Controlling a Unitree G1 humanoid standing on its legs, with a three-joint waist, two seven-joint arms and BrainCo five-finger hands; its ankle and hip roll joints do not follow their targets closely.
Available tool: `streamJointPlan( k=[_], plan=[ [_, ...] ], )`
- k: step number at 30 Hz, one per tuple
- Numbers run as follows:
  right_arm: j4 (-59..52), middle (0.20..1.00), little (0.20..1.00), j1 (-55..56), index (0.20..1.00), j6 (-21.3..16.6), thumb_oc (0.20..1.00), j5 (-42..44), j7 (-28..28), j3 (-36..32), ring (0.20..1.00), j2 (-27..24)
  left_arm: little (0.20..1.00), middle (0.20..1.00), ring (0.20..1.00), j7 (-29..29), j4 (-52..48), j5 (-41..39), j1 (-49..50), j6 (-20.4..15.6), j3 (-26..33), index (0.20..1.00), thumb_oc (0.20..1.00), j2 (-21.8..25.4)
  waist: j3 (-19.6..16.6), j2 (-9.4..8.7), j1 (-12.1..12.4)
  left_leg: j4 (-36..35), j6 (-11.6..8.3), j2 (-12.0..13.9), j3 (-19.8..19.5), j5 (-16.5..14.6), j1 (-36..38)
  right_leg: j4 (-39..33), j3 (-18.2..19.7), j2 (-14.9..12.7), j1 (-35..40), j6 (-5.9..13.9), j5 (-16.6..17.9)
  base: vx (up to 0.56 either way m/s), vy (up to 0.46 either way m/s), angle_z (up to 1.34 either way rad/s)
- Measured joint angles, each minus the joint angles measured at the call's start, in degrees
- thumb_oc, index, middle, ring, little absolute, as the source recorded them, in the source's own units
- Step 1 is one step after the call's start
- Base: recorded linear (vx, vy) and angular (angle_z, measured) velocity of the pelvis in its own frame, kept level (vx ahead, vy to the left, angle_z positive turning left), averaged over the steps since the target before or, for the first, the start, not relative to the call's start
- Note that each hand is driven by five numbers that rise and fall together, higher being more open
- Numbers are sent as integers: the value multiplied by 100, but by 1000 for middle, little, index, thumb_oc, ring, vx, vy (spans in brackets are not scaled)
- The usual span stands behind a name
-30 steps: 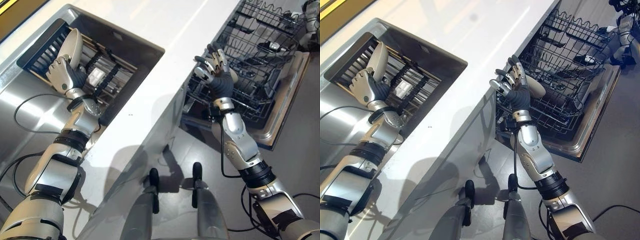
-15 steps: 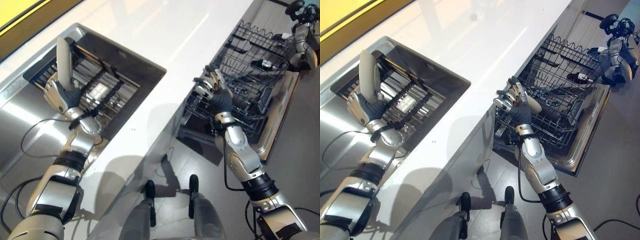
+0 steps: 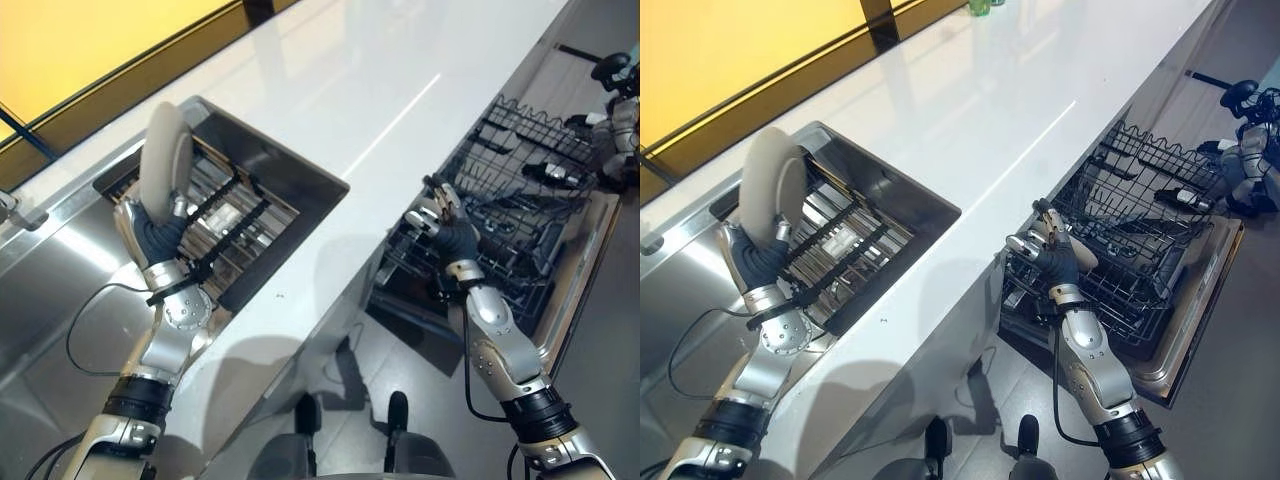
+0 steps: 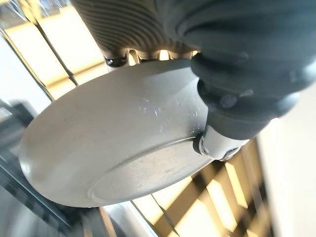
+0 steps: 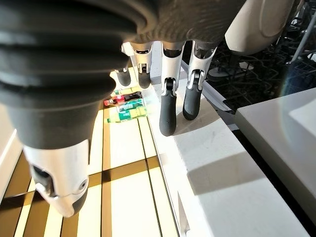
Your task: Pick up plates and place into dishwasher.
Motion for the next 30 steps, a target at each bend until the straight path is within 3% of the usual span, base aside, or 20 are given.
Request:
streamJointPlan(
  k=[6, 10, 14, 18, 21, 30],
  plan=[
    [12, 1000, 1000, 359, 1000, 58, 1000, 4, 27, -178, 1000, -50, 200, 200, 200, -610, -733, -33, 253, -1052, 52, 200, 200, -1, -366, -2, 79, -100, -18, 44, -63, 3, 212, -4, -44, 42, 208, -19, -63, -1, -39, 5],
    [10, 1000, 1000, 396, 1000, 48, 1000, 6, 27, -279, 1000, -61, 200, 200, 200, -1098, -850, -64, 253, -1435, 49, 200, 200, 107, -699, -12, 76, -212, -33, 79, -82, -4, 295, -5, -49, 76, 287, -24, -112, 0, -6, 2],
    [-2, 1000, 1000, 415, 1000, 42, 1000, 5, 40, -461, 1000, -118, 200, 200, 200, -2140, -1108, -617, 242, -1650, 0, 200, 200, 348, -824, -14, 60, -250, -45, 99, -143, 4, 396, -6, -50, 103, 403, -29, -153, -11, -20, 7],
    [-142, 1000, 1000, 312, 1000, -7, 1000, 3, 171, -676, 1000, -430, 200, 200, 200, -3755, -1388, -1728, 223, -1694, -102, 200, 200, 657, -909, -7, 51, -252, -59, 105, -170, 21, 473, -7, -50, 110, 488, -30, -176, -40, -15, 5],
    [-334, 1000, 1000, 242, 1000, -281, 1000, -6, 202, -890, 1000, -540, 200, 200, 200, -4697, -1516, -2440, 199, -1637, -130, 200, 200, 738, -1012, -8, 33, -254, -63, 113, -170, 17, 468, -6, -50, 117, 490, -33, -185, -42, -8, 0],
    [-835, 1000, 1000, 80, 1000, -926, 1000, 2, 508, -1327, 1000, -799, 200, 200, 200, -5746, -1519, -3102, 18, -1194, -202, 200, 200, 1118, -1244, -13, 12, -268, -75, 122, -155, 5, 468, -7, -48, 120, 487, -37, -199, 0, 0, 0]
  ],
)
